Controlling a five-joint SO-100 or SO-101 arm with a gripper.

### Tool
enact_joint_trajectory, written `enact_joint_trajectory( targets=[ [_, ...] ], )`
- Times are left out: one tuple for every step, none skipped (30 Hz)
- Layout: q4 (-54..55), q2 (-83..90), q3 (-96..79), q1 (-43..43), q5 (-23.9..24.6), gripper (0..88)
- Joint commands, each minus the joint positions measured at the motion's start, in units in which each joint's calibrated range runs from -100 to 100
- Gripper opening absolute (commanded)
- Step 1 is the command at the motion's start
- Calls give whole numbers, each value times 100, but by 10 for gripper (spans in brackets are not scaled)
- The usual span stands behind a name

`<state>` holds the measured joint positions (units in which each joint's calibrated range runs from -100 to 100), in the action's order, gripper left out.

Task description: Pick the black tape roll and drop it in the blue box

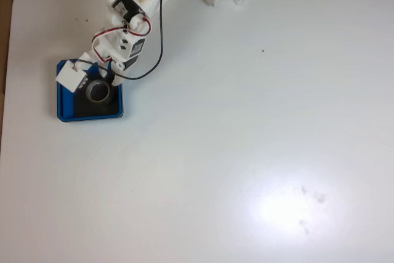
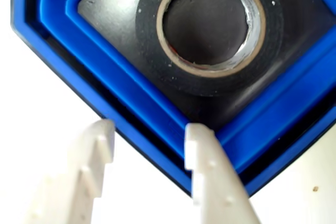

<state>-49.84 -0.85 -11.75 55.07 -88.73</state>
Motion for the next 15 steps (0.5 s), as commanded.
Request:
enact_joint_trajectory(
  targets=[
    [116, 912, -649, -31, -23, 126],
    [116, 1046, -820, -41, -23, 127],
    [116, 1180, -981, -41, -23, 127],
    [116, 1305, -1143, -50, -23, 127],
    [116, 1464, -1296, -50, -23, 127],
    [116, 1640, -1467, -60, -6, 127],
    [116, 1832, -1619, -109, 3, 127],
    [116, 2016, -1799, -168, -14, 127],
    [116, 2175, -1970, -226, -14, 127],
    [116, 2325, -2149, -275, -23, 128],
    [116, 2493, -2320, -304, -23, 130],
    [124, 2668, -2491, -324, -23, 130],
    [124, 2852, -2653, -353, -23, 132],
    [124, 3045, -2814, -383, -23, 132],
    [124, 3245, -2976, -402, -23, 132]
  ],
)
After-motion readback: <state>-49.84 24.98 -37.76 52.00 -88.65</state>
